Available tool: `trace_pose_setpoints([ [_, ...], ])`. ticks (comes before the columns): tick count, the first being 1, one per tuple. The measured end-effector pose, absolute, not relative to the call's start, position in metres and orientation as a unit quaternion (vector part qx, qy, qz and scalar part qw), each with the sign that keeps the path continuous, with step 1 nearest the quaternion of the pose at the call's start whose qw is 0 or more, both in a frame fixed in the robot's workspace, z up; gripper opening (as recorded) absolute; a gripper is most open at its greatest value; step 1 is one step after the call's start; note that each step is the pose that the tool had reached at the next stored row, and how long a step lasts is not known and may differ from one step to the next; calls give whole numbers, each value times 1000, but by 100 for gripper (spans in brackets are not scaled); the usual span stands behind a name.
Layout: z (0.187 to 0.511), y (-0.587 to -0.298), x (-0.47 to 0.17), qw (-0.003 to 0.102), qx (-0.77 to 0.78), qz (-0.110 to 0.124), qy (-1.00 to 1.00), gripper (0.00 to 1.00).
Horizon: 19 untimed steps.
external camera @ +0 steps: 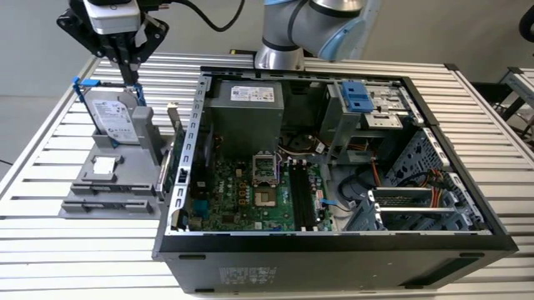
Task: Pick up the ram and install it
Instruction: 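Reach for the ram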
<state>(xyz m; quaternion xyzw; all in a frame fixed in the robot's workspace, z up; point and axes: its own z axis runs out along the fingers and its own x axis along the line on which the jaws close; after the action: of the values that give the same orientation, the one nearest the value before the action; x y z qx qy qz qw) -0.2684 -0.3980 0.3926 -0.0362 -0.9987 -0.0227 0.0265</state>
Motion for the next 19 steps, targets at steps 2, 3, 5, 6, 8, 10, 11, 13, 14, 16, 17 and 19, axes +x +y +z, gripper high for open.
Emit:
trace_pose_setpoints([
  [2,393,-398,-273,26,-36,-23,-999,0],
  [3,393,-398,-276,26,-36,-23,-999,0],
  [5,393,-398,-281,26,-36,-23,-999,0],
  [6,393,-398,-283,26,-36,-23,-999,0],
  [8,393,-398,-287,26,-36,-23,-999,0],
  [10,393,-398,-290,26,-36,-23,-999,0],
  [11,393,-398,-292,26,-36,-23,-999,0],
  [13,393,-398,-295,26,-36,-23,-999,0],
  [14,393,-398,-297,26,-36,-23,-999,0],
  [16,393,-397,-299,26,-36,-23,-999,0],
  [17,393,-397,-300,26,-35,-23,-999,0],
  [19,393,-397,-303,26,-35,-23,-999,0],
])
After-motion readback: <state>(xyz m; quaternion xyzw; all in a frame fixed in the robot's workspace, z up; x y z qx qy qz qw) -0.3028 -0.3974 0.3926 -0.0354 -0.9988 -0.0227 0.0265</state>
